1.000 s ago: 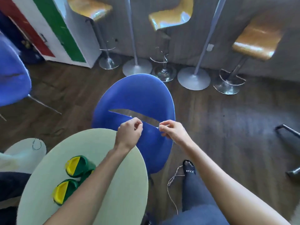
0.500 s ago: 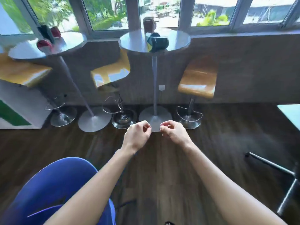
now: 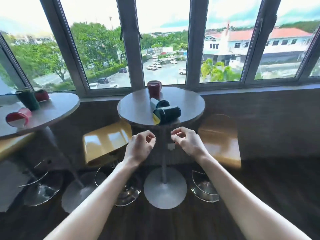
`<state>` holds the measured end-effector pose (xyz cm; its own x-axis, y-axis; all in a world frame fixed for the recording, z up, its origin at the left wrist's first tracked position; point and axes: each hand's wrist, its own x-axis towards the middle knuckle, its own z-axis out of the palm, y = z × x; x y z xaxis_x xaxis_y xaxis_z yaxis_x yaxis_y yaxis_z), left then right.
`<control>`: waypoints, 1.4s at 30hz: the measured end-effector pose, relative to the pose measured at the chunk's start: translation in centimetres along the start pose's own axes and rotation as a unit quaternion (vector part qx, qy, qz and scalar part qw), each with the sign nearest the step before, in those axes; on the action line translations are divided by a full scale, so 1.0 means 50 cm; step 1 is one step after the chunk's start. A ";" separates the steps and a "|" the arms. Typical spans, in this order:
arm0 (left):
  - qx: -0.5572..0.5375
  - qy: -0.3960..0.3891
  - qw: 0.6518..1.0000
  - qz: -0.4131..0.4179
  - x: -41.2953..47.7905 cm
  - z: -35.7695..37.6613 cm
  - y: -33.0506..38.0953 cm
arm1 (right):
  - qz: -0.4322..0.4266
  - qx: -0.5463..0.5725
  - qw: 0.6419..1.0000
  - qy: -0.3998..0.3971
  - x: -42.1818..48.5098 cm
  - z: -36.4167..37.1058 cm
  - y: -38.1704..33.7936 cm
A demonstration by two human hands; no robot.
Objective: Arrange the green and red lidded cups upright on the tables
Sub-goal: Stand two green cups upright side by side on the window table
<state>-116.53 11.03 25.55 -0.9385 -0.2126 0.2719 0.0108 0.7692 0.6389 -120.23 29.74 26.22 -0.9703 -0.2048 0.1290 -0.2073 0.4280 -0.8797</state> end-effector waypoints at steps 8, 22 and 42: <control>0.004 -0.016 0.999 0.027 0.338 0.012 -0.044 | -0.043 -0.055 0.997 -0.020 0.317 0.012 -0.006; 0.278 -0.210 0.913 0.214 0.663 0.130 -0.142 | -0.143 -0.240 0.903 -0.326 0.570 -0.009 0.064; -0.040 -0.086 0.968 0.230 0.746 0.131 -0.240 | -0.204 -0.362 0.890 -0.190 0.573 0.061 0.099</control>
<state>-153.92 -2.19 23.32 -0.8713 0.2515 0.4214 0.4624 0.7082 0.5335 -148.68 23.30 24.19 -0.7125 -0.6965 0.0846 -0.6915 0.6766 -0.2533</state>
